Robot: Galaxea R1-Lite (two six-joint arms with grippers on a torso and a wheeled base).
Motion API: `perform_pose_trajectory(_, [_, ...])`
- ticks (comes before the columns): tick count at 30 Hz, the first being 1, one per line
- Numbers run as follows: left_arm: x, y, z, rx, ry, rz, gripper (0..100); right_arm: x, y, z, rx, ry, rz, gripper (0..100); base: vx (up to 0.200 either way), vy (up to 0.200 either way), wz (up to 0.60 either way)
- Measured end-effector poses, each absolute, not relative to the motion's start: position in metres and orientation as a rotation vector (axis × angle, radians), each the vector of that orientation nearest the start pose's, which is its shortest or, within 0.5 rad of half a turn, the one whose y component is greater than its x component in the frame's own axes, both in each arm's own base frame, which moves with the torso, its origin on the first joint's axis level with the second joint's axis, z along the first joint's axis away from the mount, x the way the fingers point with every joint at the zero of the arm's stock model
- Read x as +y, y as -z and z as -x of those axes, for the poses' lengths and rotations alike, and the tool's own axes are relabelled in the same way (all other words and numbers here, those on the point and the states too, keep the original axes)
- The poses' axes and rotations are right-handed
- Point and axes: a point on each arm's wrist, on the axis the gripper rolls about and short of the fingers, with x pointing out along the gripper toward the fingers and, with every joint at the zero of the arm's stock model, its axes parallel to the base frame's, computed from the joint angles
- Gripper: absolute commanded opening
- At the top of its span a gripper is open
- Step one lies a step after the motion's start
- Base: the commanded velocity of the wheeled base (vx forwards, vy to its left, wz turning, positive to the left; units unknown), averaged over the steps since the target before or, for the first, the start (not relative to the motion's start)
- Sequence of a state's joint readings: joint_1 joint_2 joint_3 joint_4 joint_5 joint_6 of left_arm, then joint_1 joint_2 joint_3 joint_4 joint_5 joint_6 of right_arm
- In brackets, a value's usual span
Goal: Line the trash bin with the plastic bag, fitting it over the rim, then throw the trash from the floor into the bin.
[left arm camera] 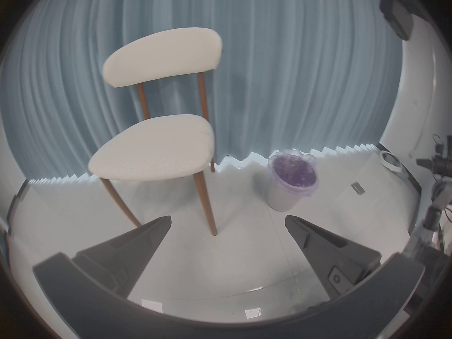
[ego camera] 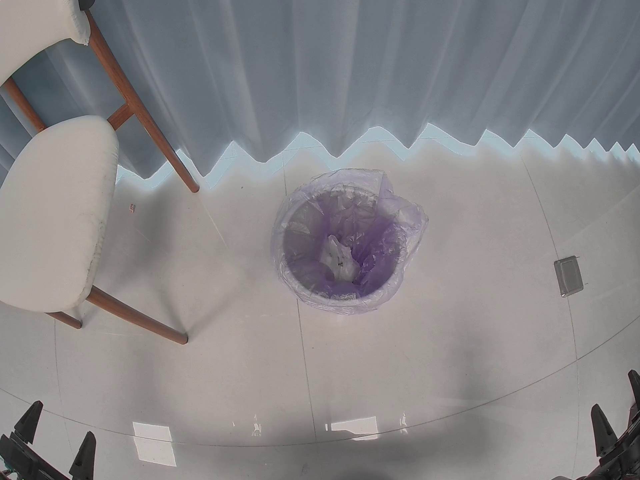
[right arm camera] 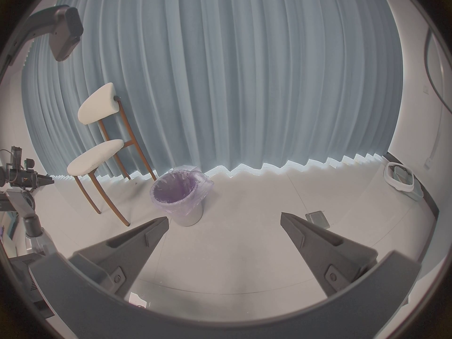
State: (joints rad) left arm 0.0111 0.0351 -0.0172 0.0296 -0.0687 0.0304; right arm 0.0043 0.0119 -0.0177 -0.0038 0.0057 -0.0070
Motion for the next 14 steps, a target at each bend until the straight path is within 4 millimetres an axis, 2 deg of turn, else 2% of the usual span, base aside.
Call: perform_pose_trajectory(14, [-0.0016,-0.0769,0.0231,0.034,0.077,-0.011,100,-0.0006,-0.0808,0.0232,-0.007,0.021,-0.006,100,0.000,0.000,0.00])
